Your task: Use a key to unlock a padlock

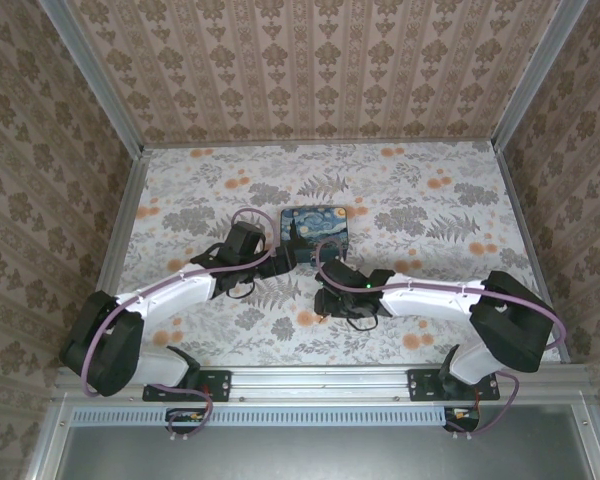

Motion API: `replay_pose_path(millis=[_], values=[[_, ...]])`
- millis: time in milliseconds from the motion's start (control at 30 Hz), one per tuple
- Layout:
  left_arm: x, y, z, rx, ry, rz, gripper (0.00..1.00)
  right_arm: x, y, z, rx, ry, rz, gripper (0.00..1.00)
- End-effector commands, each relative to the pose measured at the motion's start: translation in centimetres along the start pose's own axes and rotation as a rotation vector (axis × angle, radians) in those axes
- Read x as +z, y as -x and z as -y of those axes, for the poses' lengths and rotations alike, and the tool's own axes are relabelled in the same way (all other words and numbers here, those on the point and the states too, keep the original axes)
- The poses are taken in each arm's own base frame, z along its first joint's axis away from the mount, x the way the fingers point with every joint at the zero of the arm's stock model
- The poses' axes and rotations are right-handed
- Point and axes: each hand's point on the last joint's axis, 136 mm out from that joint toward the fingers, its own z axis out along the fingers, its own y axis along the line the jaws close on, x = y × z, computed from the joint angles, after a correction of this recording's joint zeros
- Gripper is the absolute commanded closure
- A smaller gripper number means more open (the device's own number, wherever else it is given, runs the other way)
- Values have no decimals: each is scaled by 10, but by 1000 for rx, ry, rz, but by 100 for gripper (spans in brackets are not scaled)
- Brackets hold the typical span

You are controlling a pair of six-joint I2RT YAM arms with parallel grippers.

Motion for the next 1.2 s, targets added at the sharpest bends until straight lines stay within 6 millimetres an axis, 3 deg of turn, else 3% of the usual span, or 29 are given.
replay_pose_path(millis=[0, 367, 733, 933, 1167], values=[[-5, 7, -4, -23, 1, 39, 0, -1, -1, 9, 83, -87, 18, 44], [-7, 13, -6, -49, -34, 56, 0, 11, -3, 1, 151, -193, 18, 44], [-18, 16, -18, -79, -39, 80, 0, 32, -22, -7, 134, -303, -54, 48], [-28, 16, -28, -101, -40, 102, 0, 45, -25, 6, 165, -357, -59, 50], [-33, 15, -32, -99, -32, 101, 0, 50, -12, 16, 182, -367, -25, 57]])
